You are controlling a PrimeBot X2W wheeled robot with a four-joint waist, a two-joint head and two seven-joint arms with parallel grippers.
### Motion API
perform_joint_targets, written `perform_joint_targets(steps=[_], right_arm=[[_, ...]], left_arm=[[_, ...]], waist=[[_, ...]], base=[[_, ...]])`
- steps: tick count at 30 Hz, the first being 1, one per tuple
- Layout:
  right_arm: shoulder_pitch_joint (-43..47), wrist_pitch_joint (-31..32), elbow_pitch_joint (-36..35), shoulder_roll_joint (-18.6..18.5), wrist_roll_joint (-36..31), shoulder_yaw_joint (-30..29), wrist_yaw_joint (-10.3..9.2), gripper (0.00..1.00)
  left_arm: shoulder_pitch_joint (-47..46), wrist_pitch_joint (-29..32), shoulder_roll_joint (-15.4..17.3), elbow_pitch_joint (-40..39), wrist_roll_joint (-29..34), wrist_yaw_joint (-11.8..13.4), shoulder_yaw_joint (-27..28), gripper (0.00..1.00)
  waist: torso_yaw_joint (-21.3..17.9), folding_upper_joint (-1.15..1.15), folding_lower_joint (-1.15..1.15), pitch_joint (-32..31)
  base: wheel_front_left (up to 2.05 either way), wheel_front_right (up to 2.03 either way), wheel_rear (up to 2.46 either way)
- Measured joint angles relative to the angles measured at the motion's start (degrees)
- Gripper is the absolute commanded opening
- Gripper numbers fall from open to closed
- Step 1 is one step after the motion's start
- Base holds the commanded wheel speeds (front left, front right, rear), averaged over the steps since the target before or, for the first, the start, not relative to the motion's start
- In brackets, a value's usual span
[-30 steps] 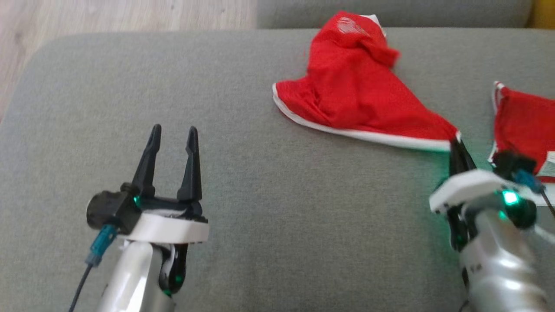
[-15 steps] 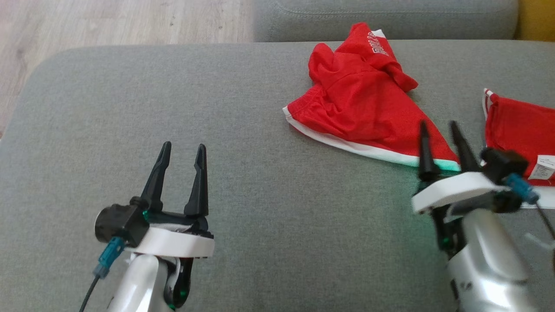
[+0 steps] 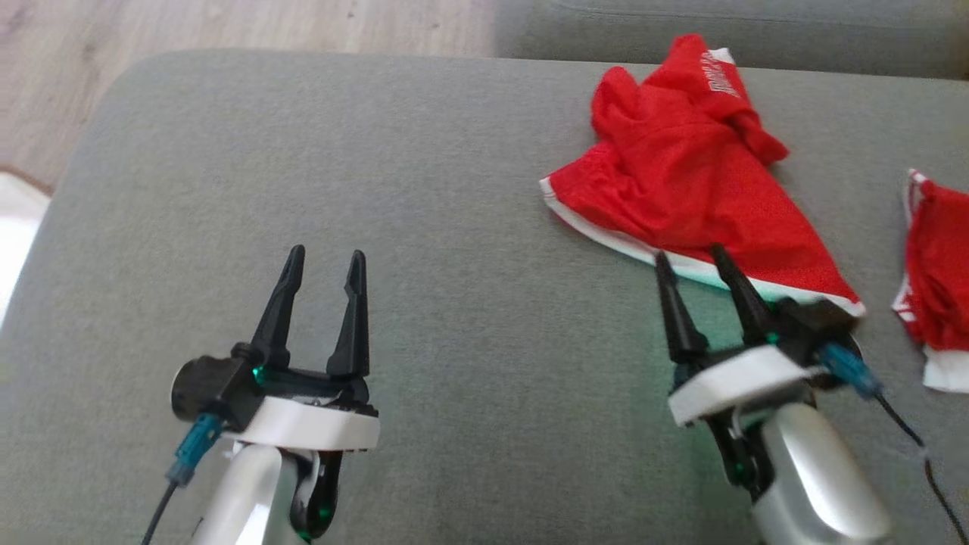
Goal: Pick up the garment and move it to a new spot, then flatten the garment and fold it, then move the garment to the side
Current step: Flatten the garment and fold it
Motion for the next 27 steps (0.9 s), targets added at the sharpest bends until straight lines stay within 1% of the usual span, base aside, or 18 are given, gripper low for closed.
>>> perform_joint_targets(steps=[3,5,9,14,17,20,27], right_arm=[[-3.38,2.27,0.49,-0.14,-2.9,2.29,0.0,1.0],[-6.66,3.82,1.86,-0.18,-3.55,3.45,0.0,1.0],[-13.59,6.3,6.73,-1.58,-5.35,4.76,0.0,1.0],[-19.73,8.43,13.54,-2.87,-5.33,6.55,0.0,1.0],[-22.05,9.73,17.84,-3.91,-5.13,6.84,0.0,1.0],[-23.99,10.78,21.94,-5.1,-6.89,6.2,0.0,1.0],[-28.24,11.18,28.09,-5.24,-9.64,3.88,0.0,1.0]], left_arm=[[-0.02,0.0,0.0,0.02,-0.04,0.0,-0.85,1.0],[-0.1,0.0,-0.04,0.04,-0.62,-0.01,-1.74,1.0],[-0.7,0.0,-0.08,0.09,-2.38,0.04,-3.46,1.0],[-2.68,0.0,-0.15,0.04,-3.89,0.41,-5.27,1.0],[-3.02,0.0,-0.26,0.02,-4.66,0.88,-5.54,1.0],[-3.02,0.0,-0.25,-0.01,-5.14,1.4,-5.55,1.0],[-4.16,0.0,-0.32,-0.7,-6.22,2.07,-6.98,1.0]], waist=[[1.62,0.0,0.0,0.61],[2.8,0.0,0.0,1.31],[5.54,0.0,0.0,3.11],[9.43,0.0,0.01,5.73],[11.71,0.0,0.0,7.28],[13.47,0.0,0.01,8.82],[15.57,0.0,0.01,11.35]], base=[[0.0,0.0,0.0],[0.0,0.0,0.0],[0.0,0.0,0.0],[0.0,0.0,0.0],[0.0,0.0,0.0],[0.0,0.0,0.0],[0.0,0.0,0.0]])
